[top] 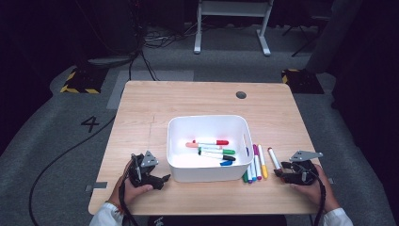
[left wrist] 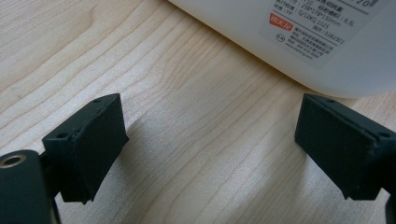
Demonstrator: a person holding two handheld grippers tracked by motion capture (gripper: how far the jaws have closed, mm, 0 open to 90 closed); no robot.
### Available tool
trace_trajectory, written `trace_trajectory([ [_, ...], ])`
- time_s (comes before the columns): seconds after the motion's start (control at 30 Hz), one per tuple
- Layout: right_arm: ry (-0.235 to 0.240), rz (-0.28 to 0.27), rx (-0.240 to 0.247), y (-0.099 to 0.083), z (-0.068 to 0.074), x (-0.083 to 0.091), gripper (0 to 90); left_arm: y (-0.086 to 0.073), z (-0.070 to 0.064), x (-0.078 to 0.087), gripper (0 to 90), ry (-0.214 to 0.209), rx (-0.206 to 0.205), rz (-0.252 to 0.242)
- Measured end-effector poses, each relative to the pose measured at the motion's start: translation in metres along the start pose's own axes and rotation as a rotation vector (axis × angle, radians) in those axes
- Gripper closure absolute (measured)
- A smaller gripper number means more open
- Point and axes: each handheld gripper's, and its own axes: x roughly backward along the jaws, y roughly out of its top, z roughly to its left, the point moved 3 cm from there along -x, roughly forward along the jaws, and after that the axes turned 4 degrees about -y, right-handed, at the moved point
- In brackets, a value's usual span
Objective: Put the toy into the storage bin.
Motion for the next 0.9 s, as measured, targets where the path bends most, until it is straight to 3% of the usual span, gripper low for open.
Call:
trace_trajectory([
  [0.13,-0.019,-0.001,-0.024,-0.0007,-0.0039,0.0010,63.0,0.0000,0.0000,0.0002,9.1,-0.002,0.000,0.002],
  [0.17,-0.033,-0.008,-0.038,-0.0019,-0.0071,0.0019,70.8,0.0000,0.0000,0.0002,9.1,-0.002,0.000,0.002],
  [0.23,-0.038,-0.015,-0.045,-0.0029,-0.0087,0.0019,74.0,0.0000,0.0000,0.0002,9.1,-0.002,0.000,0.002],
  [0.9,-0.029,-0.045,-0.061,-0.0011,-0.0106,0.0015,74.9,0.0000,0.0000,0.0001,9.1,-0.001,0.000,0.001],
])
